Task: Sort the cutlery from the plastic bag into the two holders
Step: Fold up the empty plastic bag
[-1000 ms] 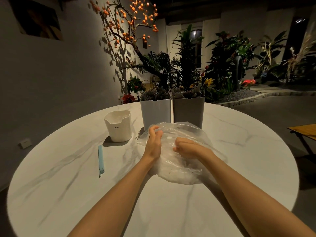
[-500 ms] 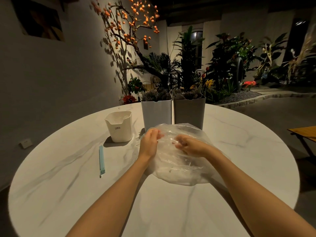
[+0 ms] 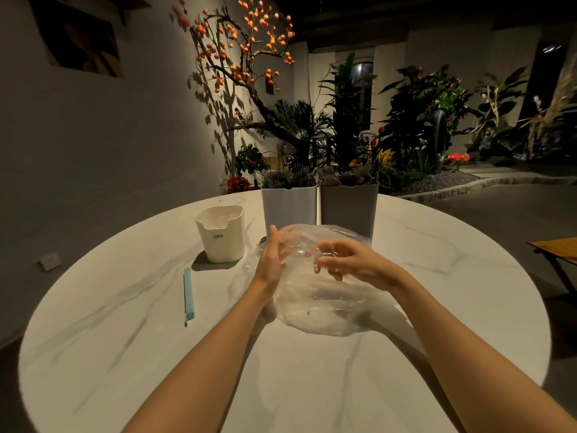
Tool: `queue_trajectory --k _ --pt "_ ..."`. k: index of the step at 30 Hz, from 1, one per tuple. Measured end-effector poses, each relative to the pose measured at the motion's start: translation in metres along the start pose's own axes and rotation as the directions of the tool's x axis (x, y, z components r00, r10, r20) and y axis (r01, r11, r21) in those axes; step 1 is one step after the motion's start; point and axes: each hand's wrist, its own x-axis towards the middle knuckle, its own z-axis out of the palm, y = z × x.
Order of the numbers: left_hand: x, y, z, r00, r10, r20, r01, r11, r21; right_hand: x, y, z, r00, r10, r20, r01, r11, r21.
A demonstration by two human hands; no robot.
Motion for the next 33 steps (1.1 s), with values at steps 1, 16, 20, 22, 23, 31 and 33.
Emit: queue_trajectory --k 1,16,20,22,23,31,33 --pt "0.000 -0.001 -0.002 0.999 -0.036 0.009 0.036 0.999 -0.024 0.000 -0.002 0.000 1.000 -0.017 -0.008 0.017 1.000 -0.003" --pt "-0.009 0.003 0.026 0.986 0.147 0.079 -0.159 0.973 0.168 0.004 -0.001 0.009 0.982 0.125 -0.138 -0.100 0.979 0.175" --pt "-0.006 0.006 0.019 0.998 0.059 0.027 -0.061 0.996 0.063 0.001 -0.004 0.011 0.989 0.145 -0.034 -0.131 0.953 0.272" --pt "-0.005 0.007 0.018 0.999 0.033 0.038 -0.035 0.998 0.045 0.001 -0.006 0.011 0.989 0.151 -0.009 -0.143 0.951 0.273" --pt "-0.006 0.008 0.019 0.999 0.022 0.041 -0.023 0.999 0.032 0.001 -0.007 0.011 0.987 0.160 -0.002 -0.154 0.953 0.262" --pt "-0.014 0.015 0.025 0.998 0.024 0.060 -0.022 0.999 -0.025 -0.001 -0.013 0.023 0.977 0.215 -0.001 -0.214 0.974 0.080" --pt "-0.014 0.016 0.024 0.998 0.007 0.061 -0.003 0.998 -0.057 0.000 -0.012 0.025 0.977 0.211 -0.012 -0.211 0.977 0.025"
